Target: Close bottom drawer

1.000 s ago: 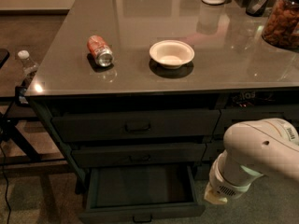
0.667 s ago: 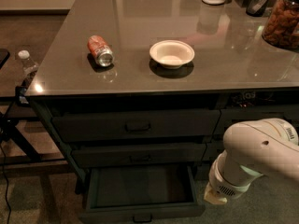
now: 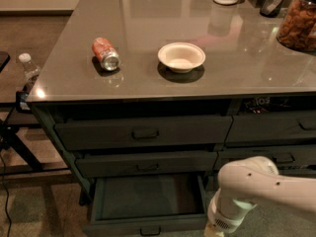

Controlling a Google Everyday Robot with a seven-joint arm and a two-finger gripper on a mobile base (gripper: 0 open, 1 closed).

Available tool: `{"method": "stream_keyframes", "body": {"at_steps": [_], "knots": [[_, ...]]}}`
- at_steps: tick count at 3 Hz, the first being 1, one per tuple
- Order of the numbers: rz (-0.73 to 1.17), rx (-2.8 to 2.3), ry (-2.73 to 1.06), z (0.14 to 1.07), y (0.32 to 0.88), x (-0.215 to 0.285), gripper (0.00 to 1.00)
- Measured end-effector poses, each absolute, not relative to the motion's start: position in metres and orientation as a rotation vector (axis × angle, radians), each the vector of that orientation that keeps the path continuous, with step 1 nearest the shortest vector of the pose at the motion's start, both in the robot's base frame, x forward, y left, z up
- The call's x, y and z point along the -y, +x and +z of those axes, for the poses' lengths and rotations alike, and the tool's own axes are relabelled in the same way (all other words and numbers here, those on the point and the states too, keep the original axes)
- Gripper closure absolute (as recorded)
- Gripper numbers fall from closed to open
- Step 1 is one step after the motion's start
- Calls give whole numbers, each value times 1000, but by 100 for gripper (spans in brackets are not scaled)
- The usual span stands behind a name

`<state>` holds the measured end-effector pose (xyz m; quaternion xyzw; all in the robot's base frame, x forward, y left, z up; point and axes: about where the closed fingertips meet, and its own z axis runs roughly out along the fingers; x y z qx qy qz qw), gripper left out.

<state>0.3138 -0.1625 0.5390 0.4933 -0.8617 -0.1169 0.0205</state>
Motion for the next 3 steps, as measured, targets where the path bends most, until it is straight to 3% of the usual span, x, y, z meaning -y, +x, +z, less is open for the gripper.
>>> {"method": "stream_keyframes", "body": {"at_steps": [1,3], "knots": [[-405,2658,1430,478,309,158,100],[-428,2644,1411,468,303,156,100]]}}
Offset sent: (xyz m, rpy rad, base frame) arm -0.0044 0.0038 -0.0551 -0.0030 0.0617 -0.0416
